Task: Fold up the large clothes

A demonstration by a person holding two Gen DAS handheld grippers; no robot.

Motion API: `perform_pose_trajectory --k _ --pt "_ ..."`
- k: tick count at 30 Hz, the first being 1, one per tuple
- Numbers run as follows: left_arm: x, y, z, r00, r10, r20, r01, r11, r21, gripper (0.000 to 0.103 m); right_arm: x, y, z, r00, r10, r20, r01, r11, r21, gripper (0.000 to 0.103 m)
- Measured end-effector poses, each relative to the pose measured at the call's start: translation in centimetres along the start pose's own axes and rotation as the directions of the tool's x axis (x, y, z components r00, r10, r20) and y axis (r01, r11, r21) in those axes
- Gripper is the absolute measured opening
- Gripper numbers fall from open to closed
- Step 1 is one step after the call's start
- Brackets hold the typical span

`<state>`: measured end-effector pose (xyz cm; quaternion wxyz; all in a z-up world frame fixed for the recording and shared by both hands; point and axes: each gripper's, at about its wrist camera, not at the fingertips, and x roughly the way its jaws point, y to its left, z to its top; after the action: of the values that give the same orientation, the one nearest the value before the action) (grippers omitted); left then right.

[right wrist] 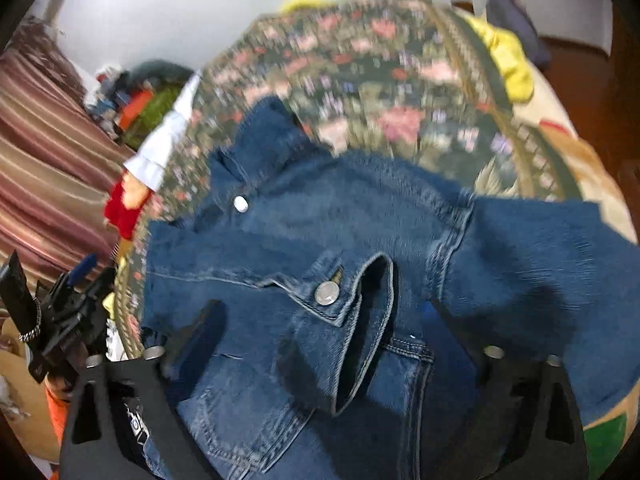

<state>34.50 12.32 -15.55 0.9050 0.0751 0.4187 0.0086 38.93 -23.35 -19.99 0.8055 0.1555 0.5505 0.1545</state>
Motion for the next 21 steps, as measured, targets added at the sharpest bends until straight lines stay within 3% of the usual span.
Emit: perform_pose_trajectory --k 4,9,11,15,18,21 --pt "3.4 5.0 -3.3 0.994 0.025 -0.109 -0.036 0.994 -0.101 0.079 2.6 -0.3 0.0 0.997 -0.042 -0.065 0.041 0.999 -0.015 0.080" --pt "7.6 7.0 -7.0 0.975 0.027 -0.218 -0.060 0.987 -0.148 0.079 5.1 -0.6 0.2 0.993 -0.048 -0.107 0.050 0.999 0.014 0.058" --pt "8.8 7.3 -8.0 0.966 0.028 -0.257 -0.069 0.986 -0.150 0.079 5.2 0.0 0.3 0.994 -0.061 -0.092 0.061 0.998 0.003 0.039" --pt "8.7 7.0 -8.1 0.969 0.029 -0.247 -0.064 0.989 -0.134 0.080 3.5 2.6 0.6 0.996 -0.085 -0.017 0.084 0.992 -0.089 0.032" --pt "7.6 6.8 -7.0 0.978 0.009 -0.207 -0.038 0.990 -0.135 0.080 1.0 5.3 1.1 0.990 -0.118 0.080 0.131 0.973 -0.189 0.031" --pt "6.7 6.4 -5.7 0.986 0.039 -0.159 -0.058 0.992 -0.114 0.084 -1.3 7.1 1.4 0.975 -0.147 0.167 0.187 0.949 -0.256 0.030"
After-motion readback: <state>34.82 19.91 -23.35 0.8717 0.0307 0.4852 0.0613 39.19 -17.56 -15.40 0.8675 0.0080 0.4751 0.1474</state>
